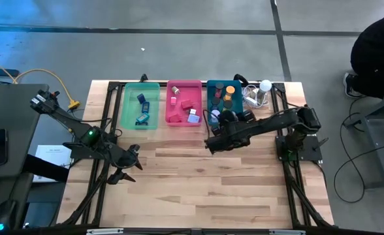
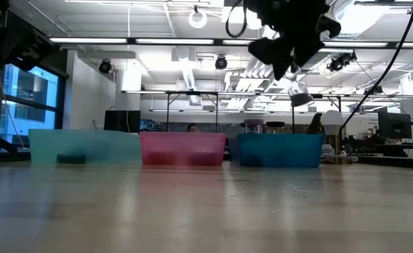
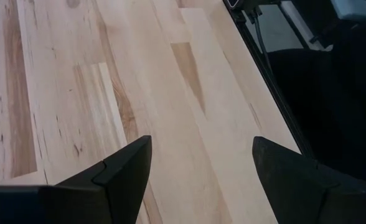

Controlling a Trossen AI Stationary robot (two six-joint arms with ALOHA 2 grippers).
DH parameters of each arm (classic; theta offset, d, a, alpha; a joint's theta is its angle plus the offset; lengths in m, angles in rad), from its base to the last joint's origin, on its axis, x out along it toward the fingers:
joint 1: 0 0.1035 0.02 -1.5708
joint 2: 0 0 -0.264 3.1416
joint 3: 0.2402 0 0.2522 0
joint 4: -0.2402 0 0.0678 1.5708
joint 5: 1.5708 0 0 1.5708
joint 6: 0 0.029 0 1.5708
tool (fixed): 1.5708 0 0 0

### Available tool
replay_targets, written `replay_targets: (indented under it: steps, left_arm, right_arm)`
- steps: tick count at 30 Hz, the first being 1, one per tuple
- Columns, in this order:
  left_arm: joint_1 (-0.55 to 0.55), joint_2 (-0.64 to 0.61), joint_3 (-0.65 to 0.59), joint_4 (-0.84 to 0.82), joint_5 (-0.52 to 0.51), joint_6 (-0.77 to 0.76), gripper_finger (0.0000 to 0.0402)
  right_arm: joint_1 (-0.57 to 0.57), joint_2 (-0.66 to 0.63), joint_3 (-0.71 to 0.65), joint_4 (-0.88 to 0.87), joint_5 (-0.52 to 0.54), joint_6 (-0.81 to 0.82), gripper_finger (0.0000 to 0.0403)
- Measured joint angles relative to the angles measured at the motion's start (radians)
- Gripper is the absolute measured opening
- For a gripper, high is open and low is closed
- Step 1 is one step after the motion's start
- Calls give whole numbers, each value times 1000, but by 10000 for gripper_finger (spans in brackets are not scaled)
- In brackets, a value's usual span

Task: Pick & Place Office items
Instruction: Put the purple hourglass into the blue bin

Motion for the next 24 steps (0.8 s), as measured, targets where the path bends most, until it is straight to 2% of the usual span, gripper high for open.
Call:
replay_targets:
  steps: [3, 9, 15, 19, 24]
  left_arm:
    - [0, 0, 0, 0, 0, 0, 271]
    - [0, 0, 0, 0, -1, -5, 271]
    - [0, 0, 0, 0, -1, -8, 271]
    - [0, 0, 0, 0, -1, -7, 271]
    - [0, 0, 0, 1, -8, 14, 271]
  right_arm:
    - [-15, 0, -42, 19, 1, 25, 176]
    - [-21, 0, -142, 71, 4, 63, 175]
    - [-39, -1, -191, 72, -22, 86, 194]
    - [-43, -49, -190, 50, -21, 47, 177]
    - [-42, -152, -190, 86, -13, -13, 177]
